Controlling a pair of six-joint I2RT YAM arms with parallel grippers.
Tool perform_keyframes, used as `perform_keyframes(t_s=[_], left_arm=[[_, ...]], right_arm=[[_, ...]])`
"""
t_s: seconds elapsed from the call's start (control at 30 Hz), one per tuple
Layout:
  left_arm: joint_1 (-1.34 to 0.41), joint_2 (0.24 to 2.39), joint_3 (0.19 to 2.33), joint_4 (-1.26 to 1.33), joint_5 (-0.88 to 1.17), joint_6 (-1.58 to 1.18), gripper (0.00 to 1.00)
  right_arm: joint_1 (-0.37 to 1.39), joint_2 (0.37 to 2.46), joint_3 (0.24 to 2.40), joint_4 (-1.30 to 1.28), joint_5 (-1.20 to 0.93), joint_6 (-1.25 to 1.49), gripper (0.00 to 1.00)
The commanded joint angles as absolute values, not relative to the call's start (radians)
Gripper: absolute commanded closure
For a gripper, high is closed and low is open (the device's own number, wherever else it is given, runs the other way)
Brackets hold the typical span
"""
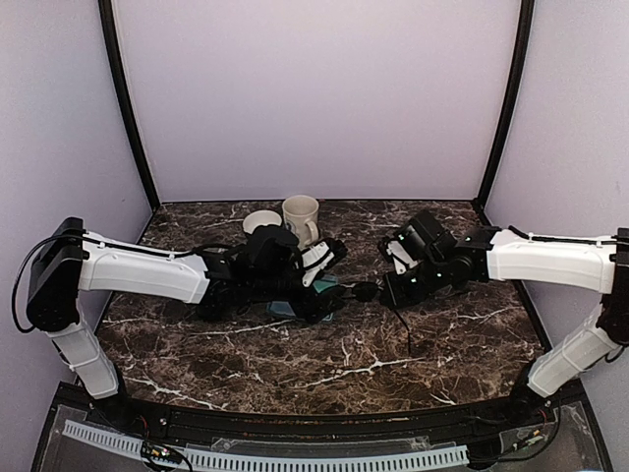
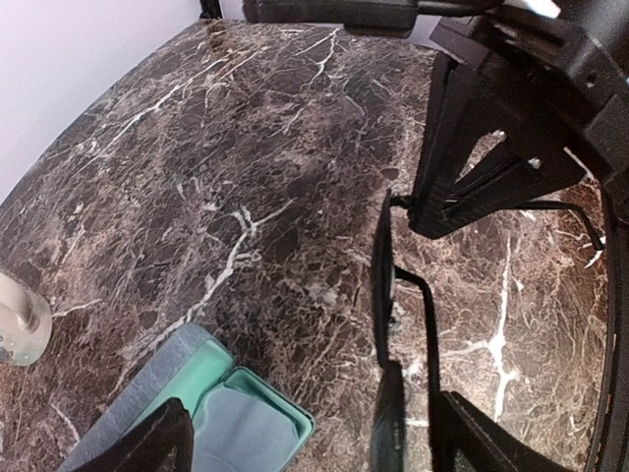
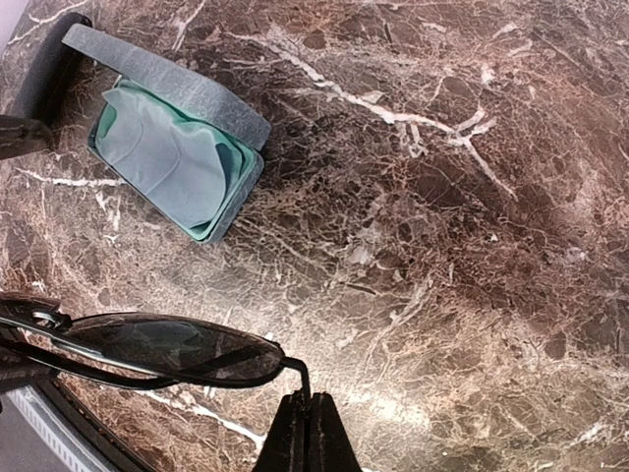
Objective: Organize the sunglasses
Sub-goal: Fold the left temple of the sunglasses on the sunglasses, then pass from the right arm to the left
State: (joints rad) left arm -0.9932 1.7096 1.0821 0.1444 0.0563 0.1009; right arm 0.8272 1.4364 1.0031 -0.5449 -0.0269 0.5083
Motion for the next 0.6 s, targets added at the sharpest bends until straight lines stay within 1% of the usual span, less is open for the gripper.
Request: perform_keyframes(t_s=[0.0,0.17,0.33,0.43,0.57], left_arm=[[-0.997,1.664,1.051,0.178,0.184,0.164,0.13],[-0.996,1.607,1.005,0.161,0.253,0.238,0.1],[-0.997,1.535,0.955,0.144,0.271,0.343,0.09],[-0.997,1.493,0.926,0.132,0.24,0.431,0.02],[-1.006,1.464,0.92,0.09,0.242,0.556,0.01]], right_arm=[[0.839,1.46,1.044,-0.529,-0.037,0.513,1.0],[0.839,1.459,1.044,-0.531,-0.057,0.497,1.0],[0.838,1.486,1.07,-0.567,-0.115,0.485,1.0],[0.838,1.513,1.093,-0.607,-0.151,0.471,1.0],[0.839,1.542,1.121,-0.644,-0.216,0.452,1.0]])
